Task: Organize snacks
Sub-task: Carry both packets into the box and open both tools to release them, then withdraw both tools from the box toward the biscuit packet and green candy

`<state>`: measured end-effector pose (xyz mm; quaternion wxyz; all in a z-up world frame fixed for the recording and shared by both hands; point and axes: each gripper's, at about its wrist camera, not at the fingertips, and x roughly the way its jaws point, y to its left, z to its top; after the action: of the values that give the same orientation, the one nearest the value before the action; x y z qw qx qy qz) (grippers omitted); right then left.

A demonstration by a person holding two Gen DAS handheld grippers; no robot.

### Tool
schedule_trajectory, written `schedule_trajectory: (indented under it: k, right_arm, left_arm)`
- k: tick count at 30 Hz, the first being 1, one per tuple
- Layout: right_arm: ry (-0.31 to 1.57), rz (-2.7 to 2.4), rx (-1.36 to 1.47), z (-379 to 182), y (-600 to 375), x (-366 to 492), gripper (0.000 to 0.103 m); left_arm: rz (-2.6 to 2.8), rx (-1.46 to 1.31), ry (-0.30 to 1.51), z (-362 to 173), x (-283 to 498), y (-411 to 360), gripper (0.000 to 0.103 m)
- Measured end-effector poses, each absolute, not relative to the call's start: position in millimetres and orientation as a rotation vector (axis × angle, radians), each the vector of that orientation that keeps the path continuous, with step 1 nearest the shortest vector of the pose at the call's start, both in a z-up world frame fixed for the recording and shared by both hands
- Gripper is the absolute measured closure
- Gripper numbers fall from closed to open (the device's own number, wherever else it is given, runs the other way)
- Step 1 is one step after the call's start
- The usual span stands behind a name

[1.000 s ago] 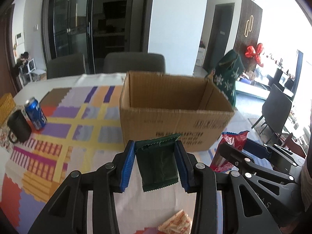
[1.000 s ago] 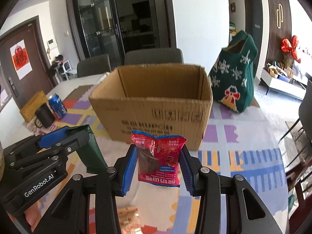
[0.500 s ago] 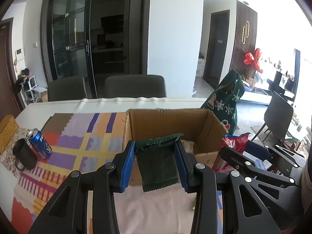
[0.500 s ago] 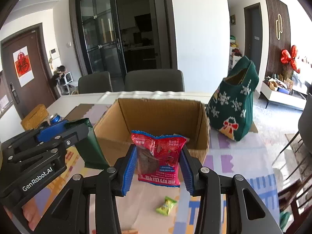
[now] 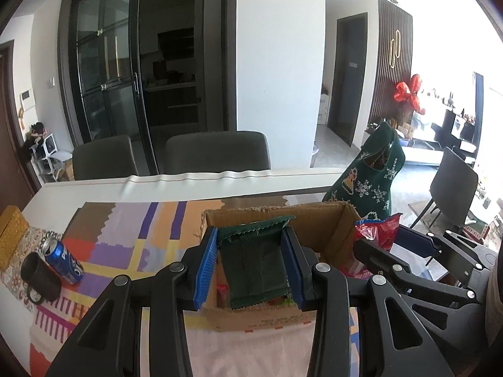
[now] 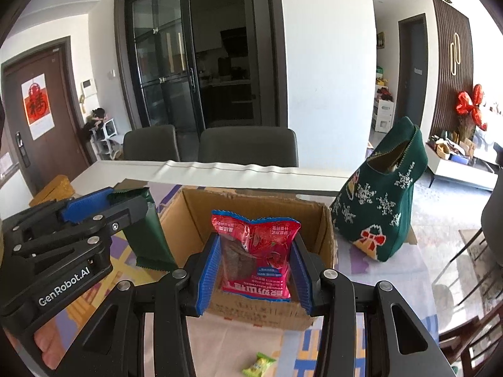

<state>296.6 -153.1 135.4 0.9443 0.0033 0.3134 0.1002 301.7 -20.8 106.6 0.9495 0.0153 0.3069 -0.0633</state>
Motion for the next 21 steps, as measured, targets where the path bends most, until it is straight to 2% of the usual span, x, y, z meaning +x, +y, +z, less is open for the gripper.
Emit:
schedule_trajectory:
  k: [11, 13, 16, 17, 21]
  right_arm:
    - [0.7, 0.194, 0.007, 117, -161, 335, 0.059]
    - [0.712, 0.19, 0.011, 113, -161, 339, 0.058]
    - [0.745, 0.185, 0.017, 108, -161, 346, 0.045]
    - [0.749, 0.183, 0.023, 107, -162, 347, 0.041]
    - [0.736, 0.177, 0.005, 108, -161, 340, 0.04]
  left_arm:
    - [-0.12, 0.034, 0.722, 82, 340, -25, 0.061]
    - [-0.103, 0.041, 0.746, 78, 344, -25, 0.055]
    - [-0.081, 0.05, 0.739, 77, 342, -22, 0.039]
    - [-0.075, 0.053, 0.734, 77, 341, -22, 0.039]
    - [-0.062, 0.062, 0.733, 79, 332, -17, 0.035]
